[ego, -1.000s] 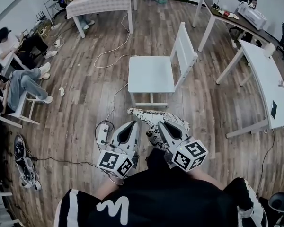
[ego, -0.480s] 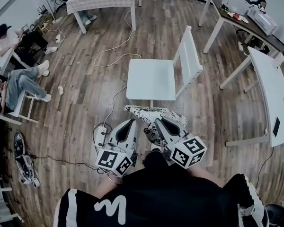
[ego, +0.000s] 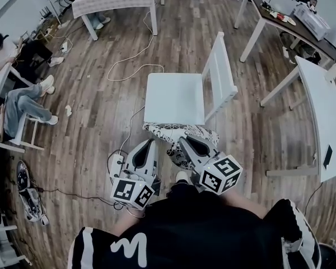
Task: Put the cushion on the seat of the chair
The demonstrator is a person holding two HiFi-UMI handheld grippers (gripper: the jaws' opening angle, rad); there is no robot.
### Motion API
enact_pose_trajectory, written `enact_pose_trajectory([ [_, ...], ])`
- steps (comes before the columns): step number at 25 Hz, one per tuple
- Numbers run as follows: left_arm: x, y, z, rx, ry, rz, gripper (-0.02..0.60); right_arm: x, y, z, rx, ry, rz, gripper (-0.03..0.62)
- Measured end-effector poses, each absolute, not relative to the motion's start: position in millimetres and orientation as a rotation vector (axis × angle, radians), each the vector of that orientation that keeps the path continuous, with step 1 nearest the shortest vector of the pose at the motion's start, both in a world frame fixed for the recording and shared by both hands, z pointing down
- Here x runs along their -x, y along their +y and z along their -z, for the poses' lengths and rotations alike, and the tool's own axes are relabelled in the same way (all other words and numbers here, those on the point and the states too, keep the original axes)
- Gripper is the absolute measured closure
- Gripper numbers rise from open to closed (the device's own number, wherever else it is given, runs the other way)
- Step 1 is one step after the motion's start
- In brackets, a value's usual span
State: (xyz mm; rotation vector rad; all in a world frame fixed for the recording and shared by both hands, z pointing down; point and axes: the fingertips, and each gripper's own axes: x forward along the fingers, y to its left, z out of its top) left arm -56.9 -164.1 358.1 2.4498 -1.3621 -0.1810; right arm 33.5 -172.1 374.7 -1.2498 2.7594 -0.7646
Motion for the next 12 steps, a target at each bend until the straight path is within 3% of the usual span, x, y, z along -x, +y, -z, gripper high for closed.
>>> enact_pose_trajectory([
  [12,58,-184,-368,-2.399,-1.478,0.132,0.574,-42,-213,-402,1.195,2.789,0.848,0.554],
])
